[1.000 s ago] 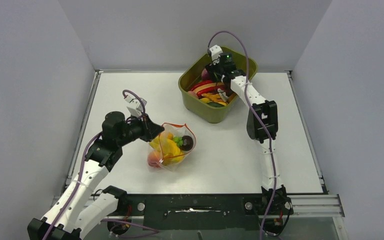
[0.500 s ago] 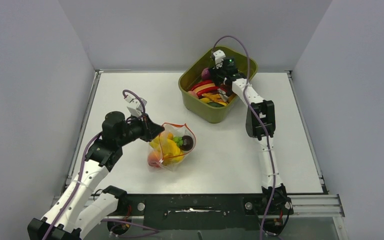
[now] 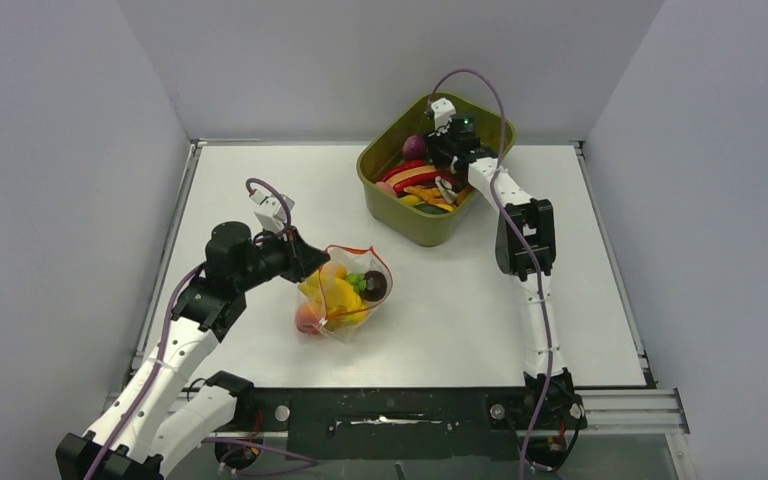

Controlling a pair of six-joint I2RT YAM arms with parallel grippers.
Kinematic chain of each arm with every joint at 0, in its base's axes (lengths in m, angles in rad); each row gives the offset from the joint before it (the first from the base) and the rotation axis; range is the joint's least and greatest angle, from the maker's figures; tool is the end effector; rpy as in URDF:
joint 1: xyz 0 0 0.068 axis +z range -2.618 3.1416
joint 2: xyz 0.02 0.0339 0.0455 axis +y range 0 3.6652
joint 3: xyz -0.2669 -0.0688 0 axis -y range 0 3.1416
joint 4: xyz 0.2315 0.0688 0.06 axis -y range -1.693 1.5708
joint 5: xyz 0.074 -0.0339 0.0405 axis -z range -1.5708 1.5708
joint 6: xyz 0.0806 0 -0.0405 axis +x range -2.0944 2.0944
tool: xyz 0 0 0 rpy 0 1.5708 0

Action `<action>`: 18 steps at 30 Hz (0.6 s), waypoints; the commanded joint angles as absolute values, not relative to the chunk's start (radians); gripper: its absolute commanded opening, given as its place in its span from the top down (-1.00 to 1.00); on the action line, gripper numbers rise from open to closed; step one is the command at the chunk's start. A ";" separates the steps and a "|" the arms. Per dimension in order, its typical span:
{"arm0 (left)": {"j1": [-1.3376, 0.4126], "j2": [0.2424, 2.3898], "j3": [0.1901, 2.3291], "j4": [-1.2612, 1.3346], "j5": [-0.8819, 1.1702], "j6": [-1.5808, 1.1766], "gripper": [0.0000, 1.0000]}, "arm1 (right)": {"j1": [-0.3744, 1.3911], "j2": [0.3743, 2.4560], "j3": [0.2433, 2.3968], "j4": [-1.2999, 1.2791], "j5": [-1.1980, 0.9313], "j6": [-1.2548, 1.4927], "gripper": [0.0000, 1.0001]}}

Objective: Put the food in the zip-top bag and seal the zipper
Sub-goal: Pick up the fake fruit from the bin.

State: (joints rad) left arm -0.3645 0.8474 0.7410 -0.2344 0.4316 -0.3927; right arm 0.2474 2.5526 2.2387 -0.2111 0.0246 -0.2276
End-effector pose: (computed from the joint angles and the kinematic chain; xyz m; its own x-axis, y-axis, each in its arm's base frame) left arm 0.1923 -0.1094 0.2994 -0.5534 -0.1609 -0.8172 0.5200 0.6998 -0.4899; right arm 0.5962 0.1485 0.1699 -0.4228 -0.3395 -0.8402 -0.3280 0.9216 -0.2073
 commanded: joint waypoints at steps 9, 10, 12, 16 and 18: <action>-0.362 0.813 0.752 -0.187 0.444 -0.416 1.00 | 0.248 2.324 2.110 -0.137 -0.023 -0.182 -0.09; -0.362 0.808 0.749 -0.186 0.443 -0.420 1.00 | 0.248 2.317 2.105 -0.145 -0.024 -0.184 -0.07; -0.362 0.802 0.742 -0.186 0.444 -0.426 1.00 | 0.247 2.295 2.088 -0.158 -0.025 -0.184 -0.04; -0.363 0.792 0.730 -0.182 0.442 -0.431 1.00 | 0.249 2.232 2.031 -0.172 -0.022 -0.156 0.02; -0.362 0.791 0.728 -0.191 0.435 -0.431 1.00 | 0.248 2.199 2.008 -0.190 -0.023 -0.140 0.04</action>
